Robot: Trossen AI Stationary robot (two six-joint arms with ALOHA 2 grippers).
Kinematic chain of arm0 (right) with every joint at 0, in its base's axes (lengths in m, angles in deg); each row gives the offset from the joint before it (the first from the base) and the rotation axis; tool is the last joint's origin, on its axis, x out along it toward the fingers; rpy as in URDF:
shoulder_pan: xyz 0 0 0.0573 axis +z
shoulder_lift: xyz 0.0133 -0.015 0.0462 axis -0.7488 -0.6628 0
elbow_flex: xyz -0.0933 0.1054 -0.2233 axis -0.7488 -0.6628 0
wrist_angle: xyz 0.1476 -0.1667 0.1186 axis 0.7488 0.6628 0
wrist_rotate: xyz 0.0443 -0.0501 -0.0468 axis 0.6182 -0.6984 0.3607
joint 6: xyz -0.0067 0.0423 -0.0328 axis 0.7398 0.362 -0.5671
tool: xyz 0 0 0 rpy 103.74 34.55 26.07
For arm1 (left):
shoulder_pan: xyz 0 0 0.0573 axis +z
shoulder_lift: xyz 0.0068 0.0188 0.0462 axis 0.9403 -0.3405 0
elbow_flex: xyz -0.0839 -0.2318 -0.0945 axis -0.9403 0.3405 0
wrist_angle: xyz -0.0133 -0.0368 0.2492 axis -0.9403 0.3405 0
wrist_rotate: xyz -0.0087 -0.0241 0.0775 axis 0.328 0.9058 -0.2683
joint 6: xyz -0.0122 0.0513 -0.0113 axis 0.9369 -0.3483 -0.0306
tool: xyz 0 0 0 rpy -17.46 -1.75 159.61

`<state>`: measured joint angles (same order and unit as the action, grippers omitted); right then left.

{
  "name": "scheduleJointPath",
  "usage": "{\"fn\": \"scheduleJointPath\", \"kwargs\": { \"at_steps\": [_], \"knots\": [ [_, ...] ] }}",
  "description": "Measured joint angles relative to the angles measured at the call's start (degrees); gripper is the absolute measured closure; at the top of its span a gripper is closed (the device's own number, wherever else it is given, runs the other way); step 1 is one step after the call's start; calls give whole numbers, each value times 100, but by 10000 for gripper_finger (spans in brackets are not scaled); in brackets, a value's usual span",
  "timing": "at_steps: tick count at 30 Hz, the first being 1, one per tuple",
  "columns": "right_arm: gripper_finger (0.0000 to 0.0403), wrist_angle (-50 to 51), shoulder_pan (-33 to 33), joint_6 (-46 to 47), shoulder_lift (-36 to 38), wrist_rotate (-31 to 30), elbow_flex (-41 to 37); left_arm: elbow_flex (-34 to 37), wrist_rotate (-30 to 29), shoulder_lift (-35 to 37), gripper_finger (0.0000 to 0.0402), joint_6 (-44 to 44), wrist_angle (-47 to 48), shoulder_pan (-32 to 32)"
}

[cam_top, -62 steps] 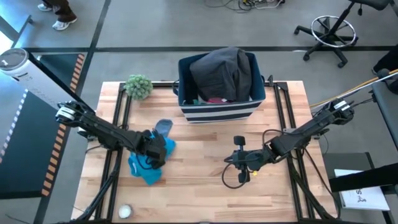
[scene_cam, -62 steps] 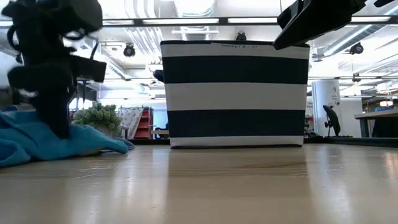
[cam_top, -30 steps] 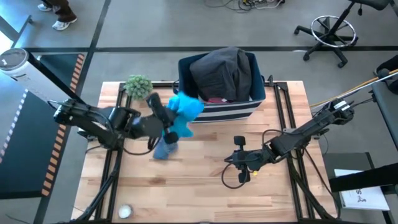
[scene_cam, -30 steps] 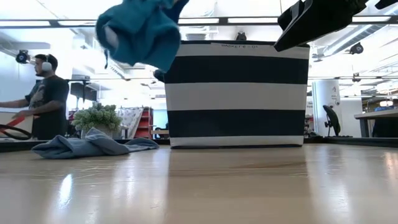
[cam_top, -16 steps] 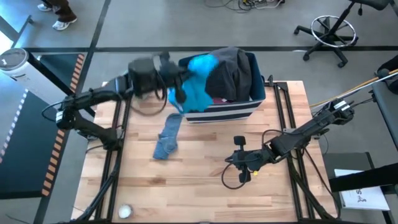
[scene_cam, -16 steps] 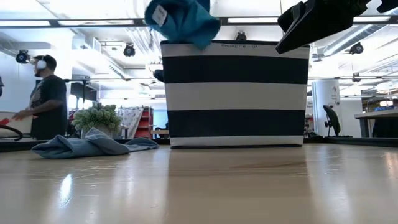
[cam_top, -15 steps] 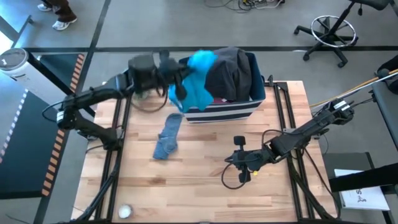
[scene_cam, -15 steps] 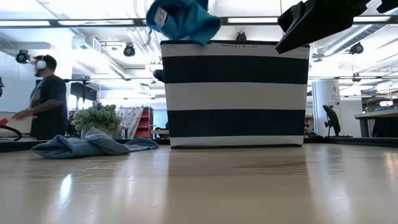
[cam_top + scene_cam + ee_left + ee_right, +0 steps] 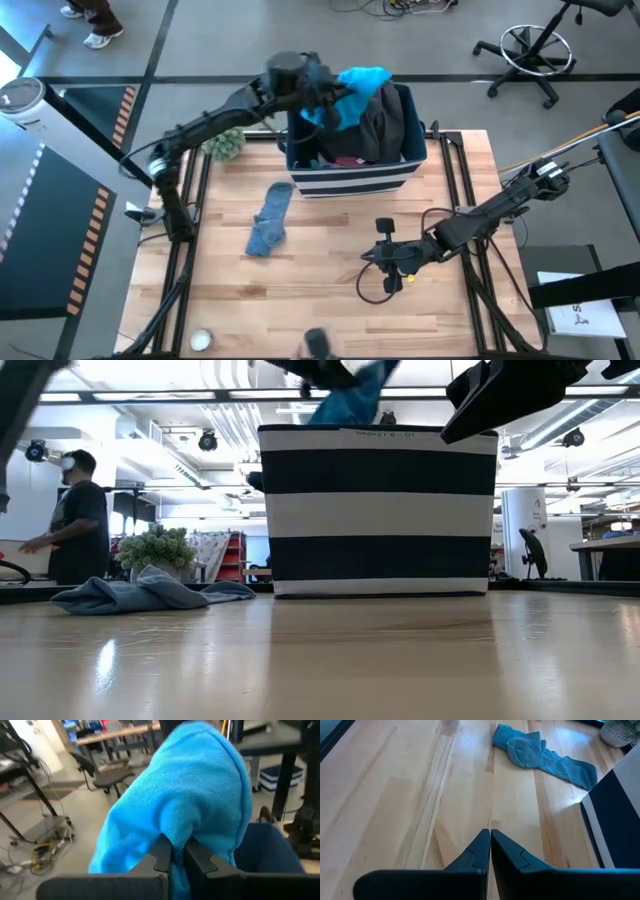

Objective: Sort clothes
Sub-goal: Put the blue shorts into the blue laundry bin, then adjust the blue pants in the blue laundry bin

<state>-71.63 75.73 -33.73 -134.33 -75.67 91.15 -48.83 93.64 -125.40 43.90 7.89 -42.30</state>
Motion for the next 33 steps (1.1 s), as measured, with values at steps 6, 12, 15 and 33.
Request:
{"fn": "scheduleJointPath", "kwargs": {
  "at_steps": [6,12,15,33],
  "knots": [
    [403,6,2,146,0,2,0,-1163,-3,-1280,395,-9,1248,108],
    [403,17,1,184,0,9,0,-1349,406,-1945,394,-261,2420,112],
    [403,17,2,283,0,59,0,-1202,456,-2109,390,-308,2766,115],
    [403,451,52,-330,600,-197,462,-809,458,-1145,186,-415,2685,-577]
  ]
}}
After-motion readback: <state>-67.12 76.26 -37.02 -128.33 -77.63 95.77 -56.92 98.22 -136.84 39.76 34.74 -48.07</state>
